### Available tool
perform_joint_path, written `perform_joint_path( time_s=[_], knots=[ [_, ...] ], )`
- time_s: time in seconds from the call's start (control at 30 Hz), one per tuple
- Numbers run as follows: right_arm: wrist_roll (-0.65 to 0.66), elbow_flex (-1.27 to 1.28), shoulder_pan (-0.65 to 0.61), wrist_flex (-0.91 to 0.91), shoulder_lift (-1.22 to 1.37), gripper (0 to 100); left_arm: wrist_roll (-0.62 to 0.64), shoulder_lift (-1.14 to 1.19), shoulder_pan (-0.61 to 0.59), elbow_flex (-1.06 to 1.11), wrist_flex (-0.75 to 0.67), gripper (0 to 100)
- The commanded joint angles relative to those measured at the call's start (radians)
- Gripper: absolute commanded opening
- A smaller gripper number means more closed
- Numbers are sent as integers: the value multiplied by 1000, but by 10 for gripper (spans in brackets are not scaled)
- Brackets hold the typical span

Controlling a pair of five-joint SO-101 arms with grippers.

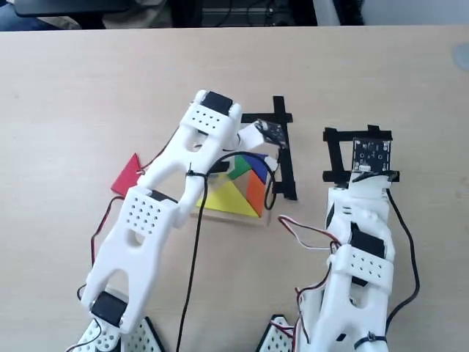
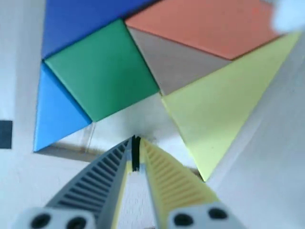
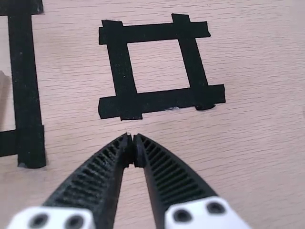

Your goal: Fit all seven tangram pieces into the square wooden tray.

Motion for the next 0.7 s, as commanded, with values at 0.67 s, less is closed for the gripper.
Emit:
perform_joint_path(
  time_s=[0.67],
  knots=[
    [-92,-532,-292,497,-5,15,712,-976,-532,673,-144,30]
  ],
)
